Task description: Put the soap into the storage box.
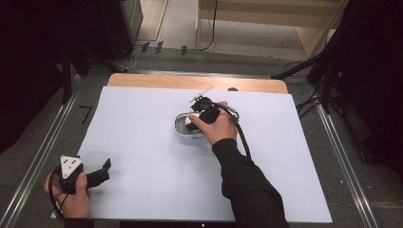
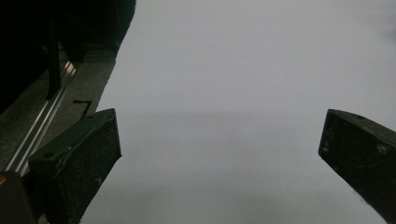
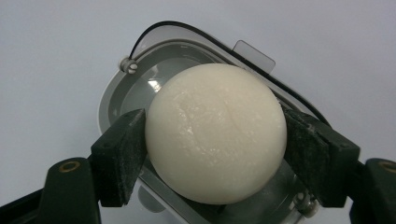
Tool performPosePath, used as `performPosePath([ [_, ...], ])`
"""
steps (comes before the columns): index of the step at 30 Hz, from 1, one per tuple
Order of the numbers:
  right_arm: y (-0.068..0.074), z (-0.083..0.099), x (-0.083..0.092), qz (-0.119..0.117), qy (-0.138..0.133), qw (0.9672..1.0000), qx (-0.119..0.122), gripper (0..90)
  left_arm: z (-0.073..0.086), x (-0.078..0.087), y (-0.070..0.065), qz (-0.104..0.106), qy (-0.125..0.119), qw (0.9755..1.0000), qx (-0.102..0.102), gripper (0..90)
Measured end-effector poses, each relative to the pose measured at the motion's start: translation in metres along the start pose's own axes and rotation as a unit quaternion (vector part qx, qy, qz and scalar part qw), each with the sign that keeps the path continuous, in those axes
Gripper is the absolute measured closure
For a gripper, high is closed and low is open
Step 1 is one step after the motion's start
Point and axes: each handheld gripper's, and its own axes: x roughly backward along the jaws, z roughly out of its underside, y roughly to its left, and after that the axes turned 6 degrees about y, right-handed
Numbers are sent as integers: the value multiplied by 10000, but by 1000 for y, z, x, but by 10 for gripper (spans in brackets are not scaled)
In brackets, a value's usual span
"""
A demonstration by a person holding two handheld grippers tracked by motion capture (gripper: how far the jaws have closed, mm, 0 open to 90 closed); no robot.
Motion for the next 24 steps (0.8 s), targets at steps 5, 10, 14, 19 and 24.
performPosePath([
  [5, 0, 4, 7, -4, -61, 10000, 8, 225, 0, 0, 0, -8, -4, 10000, -6, 0],
  [10, -2, 7, 11, 11, -151, 9999, -21, 183, 0, 0, 0, -13, -3, 10000, -14, 0],
  [14, -1, 10, 17, -55, -195, 9998, 10, 129, 0, 0, 0, -15, -1, 10000, -22, 0],
  [19, 0, 16, 24, 11, -319, 9995, -37, 36, 0, 0, 0, -15, -3, 10000, -20, 0],
  [24, 0, 24, 29, 95, -291, 9995, -29, 0, 0, 0, -1, -34, 9, 10000, -34, 0],
])
